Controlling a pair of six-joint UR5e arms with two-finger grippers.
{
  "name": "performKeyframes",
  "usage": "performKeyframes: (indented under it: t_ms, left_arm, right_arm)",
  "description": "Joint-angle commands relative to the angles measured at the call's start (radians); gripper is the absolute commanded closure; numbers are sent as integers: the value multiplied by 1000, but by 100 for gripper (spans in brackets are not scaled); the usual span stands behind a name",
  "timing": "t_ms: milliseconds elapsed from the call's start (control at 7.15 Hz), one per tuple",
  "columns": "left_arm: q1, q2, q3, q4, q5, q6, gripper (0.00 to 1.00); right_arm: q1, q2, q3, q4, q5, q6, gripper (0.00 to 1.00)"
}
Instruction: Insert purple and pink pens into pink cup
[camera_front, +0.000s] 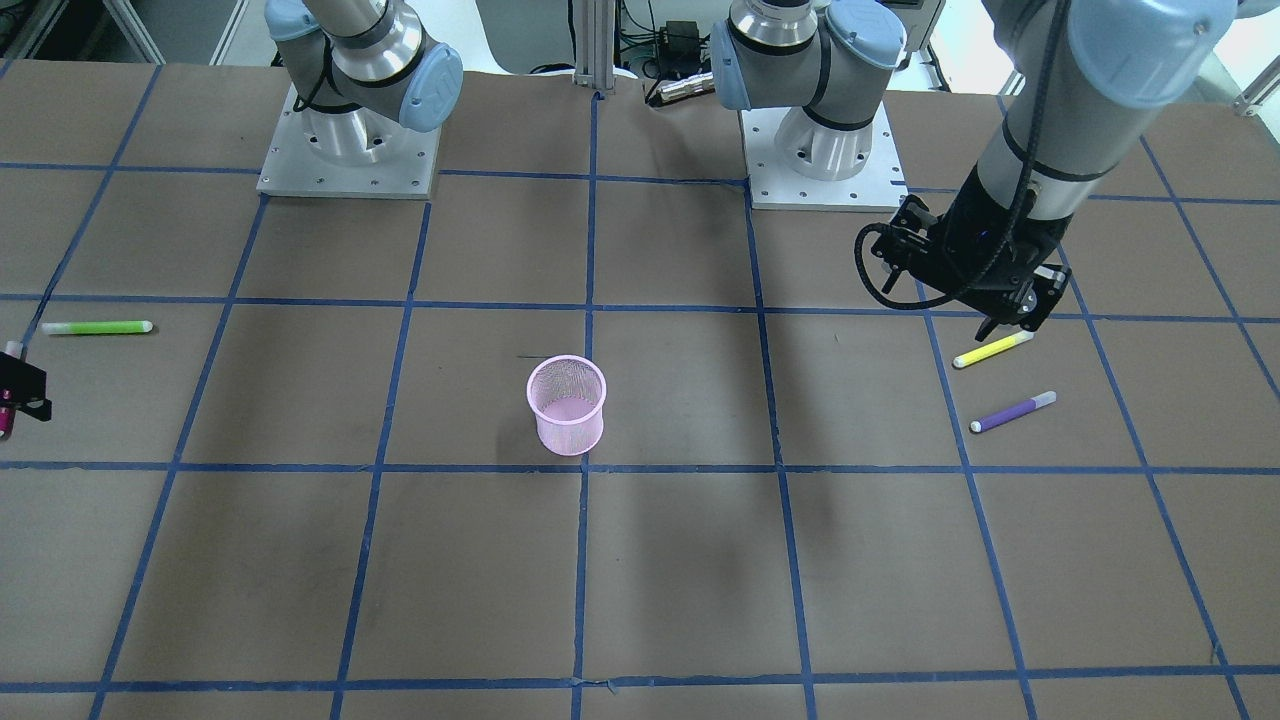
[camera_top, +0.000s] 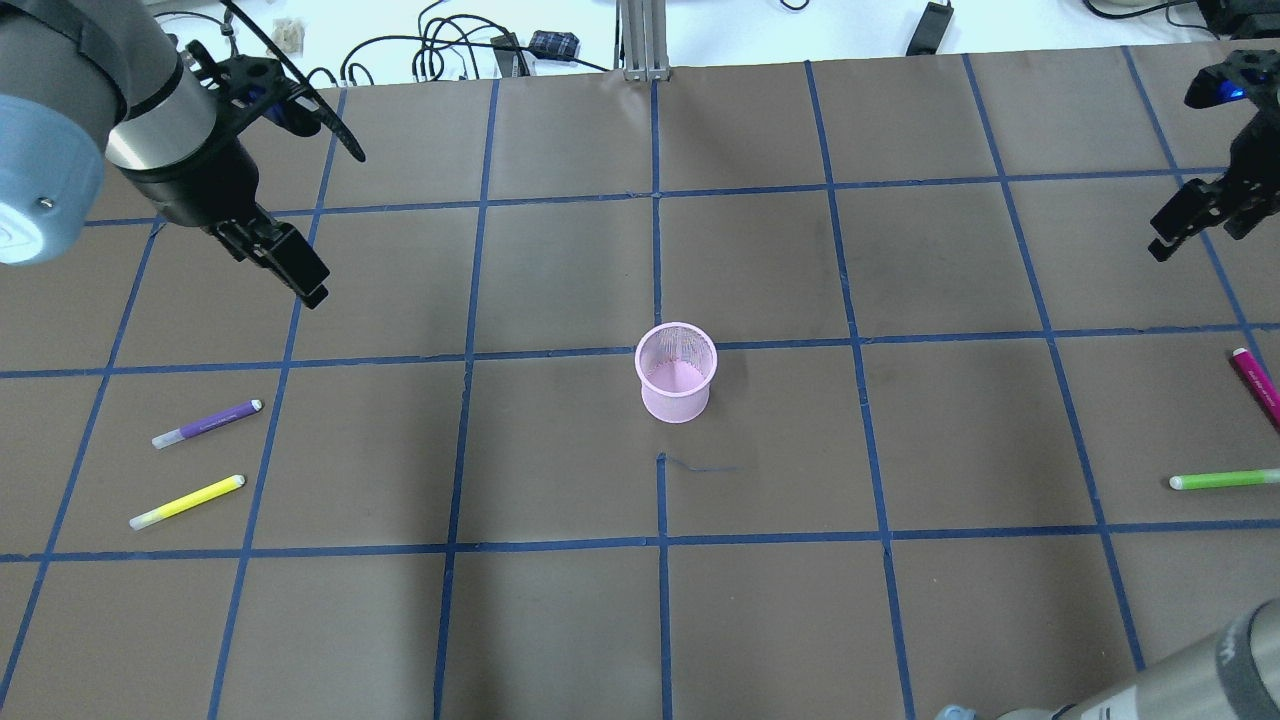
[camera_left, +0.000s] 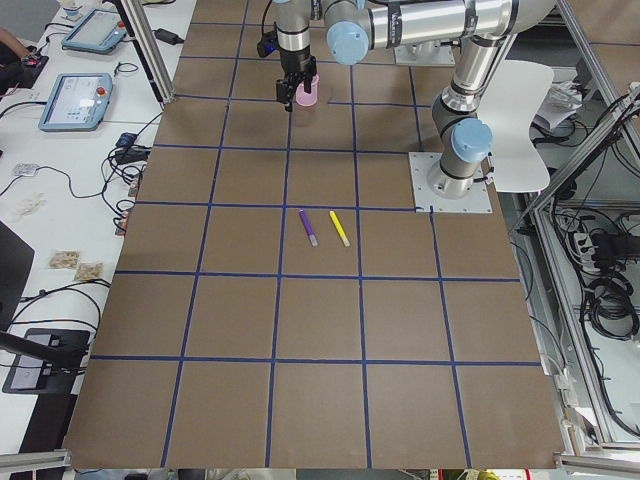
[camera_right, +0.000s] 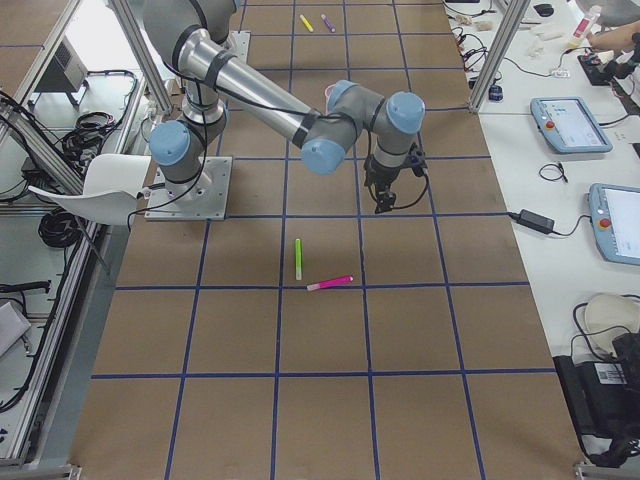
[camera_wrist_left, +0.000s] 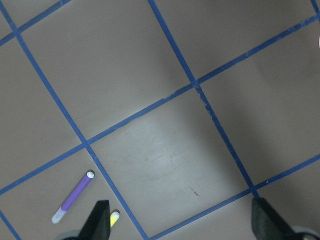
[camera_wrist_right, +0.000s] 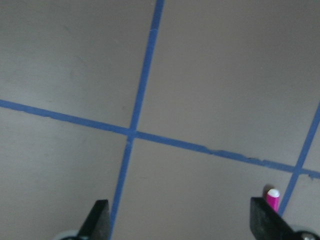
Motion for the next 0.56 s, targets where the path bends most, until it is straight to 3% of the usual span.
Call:
performKeyframes:
  t_ms: [0,140,419]
  left_arm:
    - [136,-54,-61,38,8,387,0]
    - [144,-85,-93,103,93,482,0]
    - [149,-106,-182,229,144,624,0]
  right_arm:
    - [-114,131,2,-131,-4,-208,0]
    - [-123,150,3,-136,-39,-233,0]
    - [-152,176,26,-135,-83,-278,0]
